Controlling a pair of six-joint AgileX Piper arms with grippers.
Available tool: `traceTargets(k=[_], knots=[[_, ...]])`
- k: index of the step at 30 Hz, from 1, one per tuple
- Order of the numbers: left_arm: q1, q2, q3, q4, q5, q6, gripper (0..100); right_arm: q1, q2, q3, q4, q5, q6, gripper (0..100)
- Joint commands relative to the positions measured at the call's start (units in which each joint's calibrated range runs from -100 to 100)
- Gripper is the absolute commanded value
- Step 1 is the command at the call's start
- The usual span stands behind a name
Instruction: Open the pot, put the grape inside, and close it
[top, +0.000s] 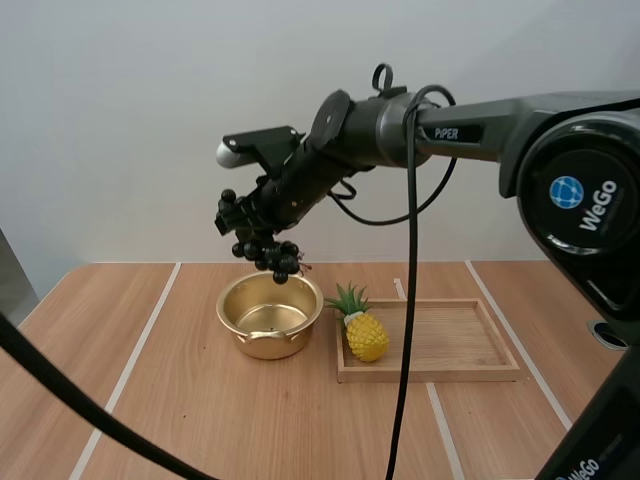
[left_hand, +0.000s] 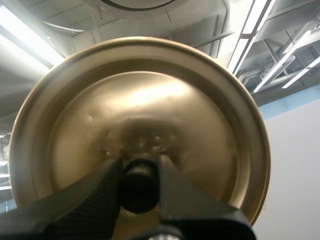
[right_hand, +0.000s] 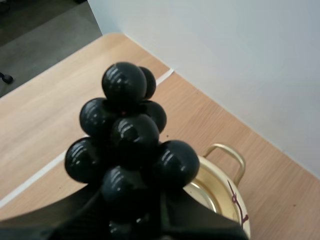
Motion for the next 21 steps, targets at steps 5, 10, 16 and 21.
traceTargets(k=[5, 10, 16, 21], knots=[[-0.08, 1.53, -0.04, 0.97, -0.96, 0.17, 0, 0.04, 1.76, 7.30, 2.65, -9.59, -4.39, 0], [-0.08, 1.53, -0.04, 0.97, -0.96, 0.17, 0, 0.04, 4.01, 7.41, 2.87, -12.95, -4.87, 0], [-0.08, 1.53, -0.04, 0.97, 0.63, 0.17, 0, 0.04, 6.97, 7.28, 7.10, -13.79, -8.34, 0], [-0.08, 1.53, -0.04, 0.97, 1.19, 0.17, 0, 0.04, 9.09, 7.28, 7.04, -14.69, -8.81, 0]])
